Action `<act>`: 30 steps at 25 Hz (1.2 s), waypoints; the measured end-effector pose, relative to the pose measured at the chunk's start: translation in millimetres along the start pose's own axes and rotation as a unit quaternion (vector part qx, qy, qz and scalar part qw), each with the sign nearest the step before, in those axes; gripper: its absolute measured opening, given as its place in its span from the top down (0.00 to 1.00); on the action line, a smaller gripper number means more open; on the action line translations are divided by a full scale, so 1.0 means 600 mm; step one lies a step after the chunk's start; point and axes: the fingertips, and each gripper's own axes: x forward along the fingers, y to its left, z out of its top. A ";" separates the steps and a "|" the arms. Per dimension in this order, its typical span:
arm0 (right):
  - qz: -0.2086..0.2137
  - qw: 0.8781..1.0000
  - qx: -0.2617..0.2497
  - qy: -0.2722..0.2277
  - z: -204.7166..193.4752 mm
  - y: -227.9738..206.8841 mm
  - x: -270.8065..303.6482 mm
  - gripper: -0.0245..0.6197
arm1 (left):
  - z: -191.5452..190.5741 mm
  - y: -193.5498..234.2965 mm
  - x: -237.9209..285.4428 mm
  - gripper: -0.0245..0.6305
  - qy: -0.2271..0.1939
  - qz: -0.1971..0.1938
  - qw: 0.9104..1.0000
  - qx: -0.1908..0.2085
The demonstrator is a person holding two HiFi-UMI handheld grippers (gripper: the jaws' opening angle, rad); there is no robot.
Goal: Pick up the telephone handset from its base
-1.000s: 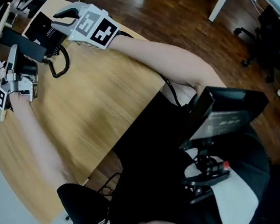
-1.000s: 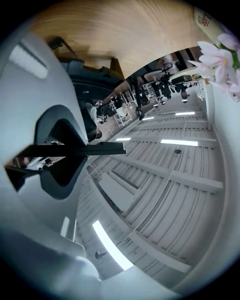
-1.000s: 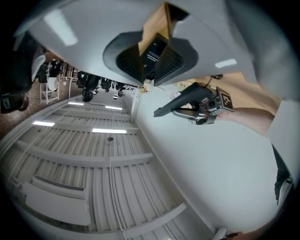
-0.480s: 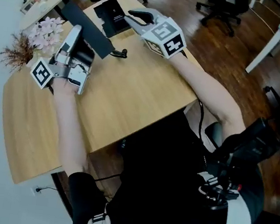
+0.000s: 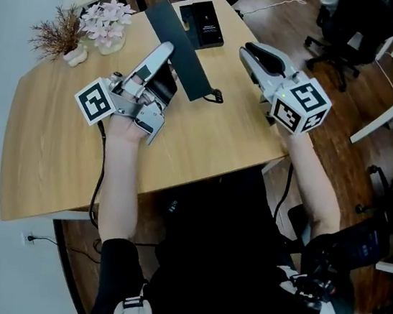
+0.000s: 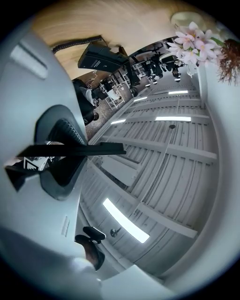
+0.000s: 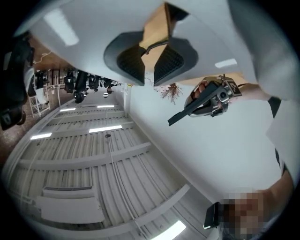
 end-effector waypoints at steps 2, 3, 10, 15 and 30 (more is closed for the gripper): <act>0.009 1.000 0.007 -0.002 0.011 0.026 -0.038 0.87 | -0.018 -0.026 -0.003 0.85 0.008 -0.004 1.000 0.017; 0.013 1.000 0.009 -0.002 0.018 0.039 -0.057 0.87 | -0.028 -0.040 -0.003 0.85 0.013 -0.006 1.000 0.023; 0.015 1.000 -0.010 -0.021 0.102 0.116 -0.205 0.87 | -0.085 -0.146 -0.004 0.85 0.027 -0.029 0.998 0.054; 0.011 0.999 -0.028 -0.041 0.162 0.175 -0.299 0.87 | -0.133 -0.207 -0.011 0.85 0.035 -0.030 0.997 0.063; 0.013 0.998 -0.052 -0.036 0.228 0.355 -0.448 0.87 | -0.227 -0.405 -0.103 0.85 0.023 -0.041 0.996 0.075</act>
